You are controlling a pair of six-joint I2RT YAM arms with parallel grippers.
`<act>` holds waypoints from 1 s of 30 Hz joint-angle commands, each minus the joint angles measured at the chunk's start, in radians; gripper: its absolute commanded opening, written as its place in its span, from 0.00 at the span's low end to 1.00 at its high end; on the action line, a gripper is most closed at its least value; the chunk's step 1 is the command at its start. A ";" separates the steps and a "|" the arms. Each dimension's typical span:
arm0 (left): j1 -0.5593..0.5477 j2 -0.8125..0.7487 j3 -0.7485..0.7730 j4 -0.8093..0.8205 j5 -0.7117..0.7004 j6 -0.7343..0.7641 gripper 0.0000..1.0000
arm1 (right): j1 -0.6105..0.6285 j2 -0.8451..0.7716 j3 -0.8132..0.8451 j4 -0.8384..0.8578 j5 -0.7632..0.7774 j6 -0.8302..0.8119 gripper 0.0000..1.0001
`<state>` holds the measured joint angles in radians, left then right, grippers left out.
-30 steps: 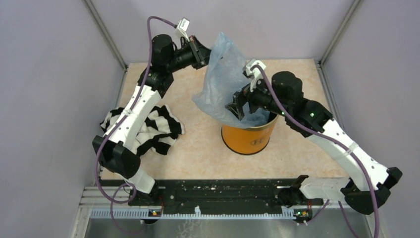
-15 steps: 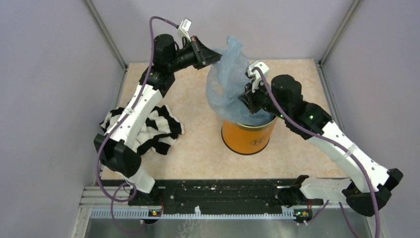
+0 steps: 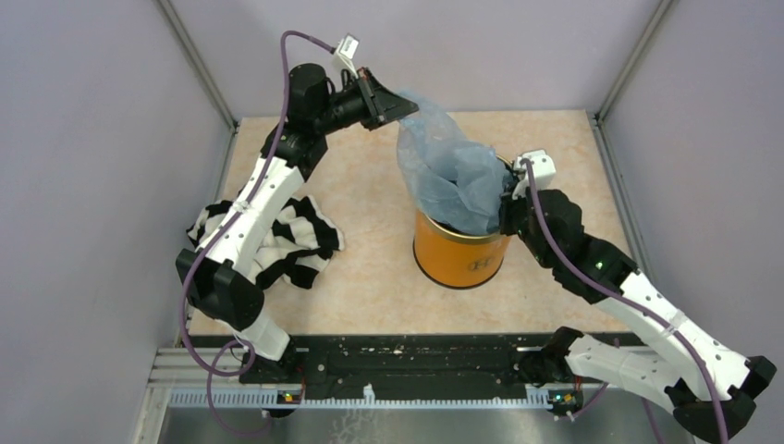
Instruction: Put the trash bags into the trash bin
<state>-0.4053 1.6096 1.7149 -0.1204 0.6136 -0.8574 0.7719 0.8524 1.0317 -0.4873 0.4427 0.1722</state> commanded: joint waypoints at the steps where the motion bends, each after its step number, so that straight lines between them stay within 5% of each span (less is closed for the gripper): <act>1: -0.010 -0.030 0.014 0.033 0.031 0.005 0.00 | -0.011 -0.028 -0.036 0.003 0.186 0.106 0.00; 8: -0.048 -0.068 -0.051 0.020 0.033 0.015 0.00 | -0.044 -0.036 0.012 -0.064 0.318 0.151 0.00; 16: -0.071 -0.163 -0.197 0.016 0.016 0.031 0.00 | -0.093 -0.026 0.025 -0.125 0.280 0.190 0.01; 18: -0.075 -0.188 -0.232 -0.007 0.006 0.051 0.00 | -0.094 -0.035 0.047 -0.141 0.246 0.184 0.11; 24: -0.080 -0.244 -0.258 -0.071 -0.023 0.104 0.00 | -0.093 -0.080 0.149 -0.183 0.048 0.110 0.66; 30: -0.093 -0.254 -0.231 -0.125 -0.042 0.145 0.00 | -0.093 -0.090 0.322 -0.228 -0.117 0.045 0.84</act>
<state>-0.4866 1.3842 1.4582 -0.2188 0.5865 -0.7605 0.6842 0.7807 1.2152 -0.6994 0.4656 0.2794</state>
